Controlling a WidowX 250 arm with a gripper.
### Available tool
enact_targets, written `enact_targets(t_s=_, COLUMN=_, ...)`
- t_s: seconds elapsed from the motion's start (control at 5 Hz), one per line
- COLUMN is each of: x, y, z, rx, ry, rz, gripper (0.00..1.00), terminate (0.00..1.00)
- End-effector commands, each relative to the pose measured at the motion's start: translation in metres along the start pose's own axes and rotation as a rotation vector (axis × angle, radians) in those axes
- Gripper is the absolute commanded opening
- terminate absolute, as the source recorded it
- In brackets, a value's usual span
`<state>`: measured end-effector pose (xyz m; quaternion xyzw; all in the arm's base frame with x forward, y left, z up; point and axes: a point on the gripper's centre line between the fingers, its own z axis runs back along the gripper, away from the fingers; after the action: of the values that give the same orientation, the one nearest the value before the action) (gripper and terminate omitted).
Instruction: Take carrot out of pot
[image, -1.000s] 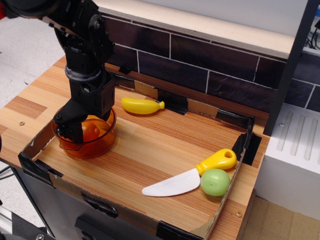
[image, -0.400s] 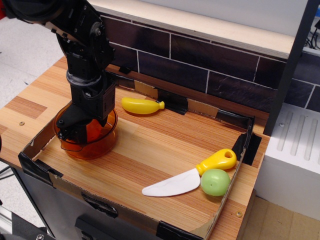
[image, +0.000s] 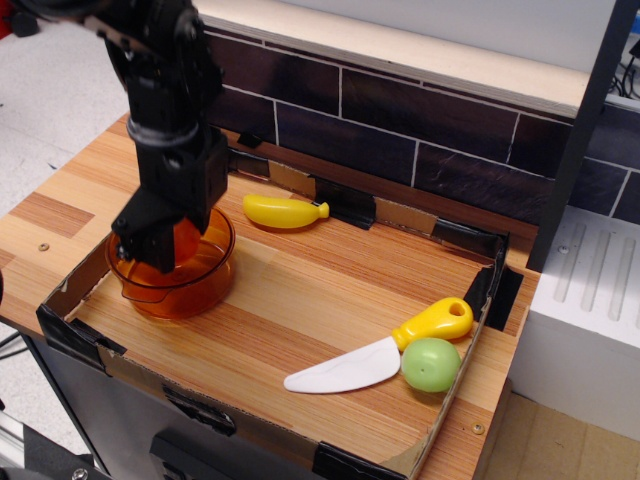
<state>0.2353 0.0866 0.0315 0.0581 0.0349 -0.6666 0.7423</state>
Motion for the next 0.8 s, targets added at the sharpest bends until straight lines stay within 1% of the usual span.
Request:
enact_targets(t_s=0.0, x=0.000, y=0.020, z=0.073, rx=0.166, ry=-0.067, rz=0.124, gripper=0.00, terminate=0.00)
enact_targets(t_s=0.2, x=0.031, y=0.011, z=0.090, rx=0.106, ry=-0.116, rz=0.078, gripper=0.00, terminate=0.00)
enact_targets(t_s=0.4, x=0.066, y=0.000, z=0.087, rx=0.057, ry=-0.125, rz=0.052, gripper=0.00, terminate=0.00)
enact_targets(t_s=0.6, x=0.094, y=-0.004, z=0.076, rx=0.012, ry=-0.136, rz=0.050, gripper=0.00, terminate=0.00)
